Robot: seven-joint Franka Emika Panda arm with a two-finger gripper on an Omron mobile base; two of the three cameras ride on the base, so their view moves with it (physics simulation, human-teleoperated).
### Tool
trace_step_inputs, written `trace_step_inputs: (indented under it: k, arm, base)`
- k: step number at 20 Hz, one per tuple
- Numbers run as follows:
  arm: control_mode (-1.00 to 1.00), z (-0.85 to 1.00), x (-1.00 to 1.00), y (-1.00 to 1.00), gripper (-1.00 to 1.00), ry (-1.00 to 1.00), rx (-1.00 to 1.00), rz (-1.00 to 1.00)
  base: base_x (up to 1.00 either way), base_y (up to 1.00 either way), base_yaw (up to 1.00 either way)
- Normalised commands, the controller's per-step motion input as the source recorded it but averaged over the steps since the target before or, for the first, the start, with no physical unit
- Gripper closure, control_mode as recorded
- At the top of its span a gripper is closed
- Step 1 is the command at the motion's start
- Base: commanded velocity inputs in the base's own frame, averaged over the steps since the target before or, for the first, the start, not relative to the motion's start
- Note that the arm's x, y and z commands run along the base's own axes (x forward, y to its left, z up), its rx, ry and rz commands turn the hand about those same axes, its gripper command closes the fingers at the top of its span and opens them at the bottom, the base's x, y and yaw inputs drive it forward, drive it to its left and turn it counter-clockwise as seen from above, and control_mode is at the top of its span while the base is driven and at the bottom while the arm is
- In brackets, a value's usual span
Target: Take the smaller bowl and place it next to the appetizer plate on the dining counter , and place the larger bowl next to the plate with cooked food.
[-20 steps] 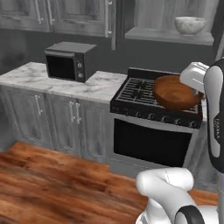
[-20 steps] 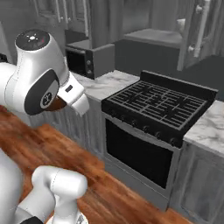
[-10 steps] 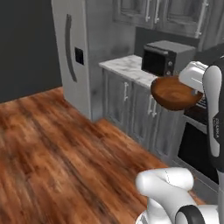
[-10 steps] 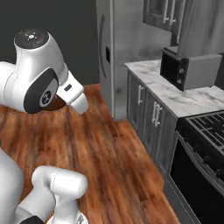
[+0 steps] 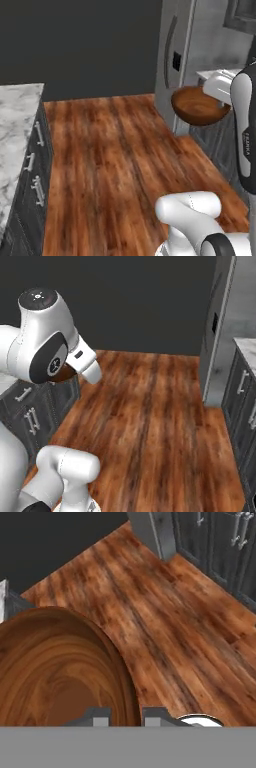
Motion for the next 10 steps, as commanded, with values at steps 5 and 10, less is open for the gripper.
trace_step_inputs:
  k: [5,10]
  arm:
    - [1.00,0.00,0.00,0.00,1.00,0.00,0.00,0.00]
    - [1.00,0.00,0.00,0.00,1.00,0.00,0.00,0.00]
  base:
    - [-0.71,0.00,0.63]
    - [-0.96,0.00,0.55]
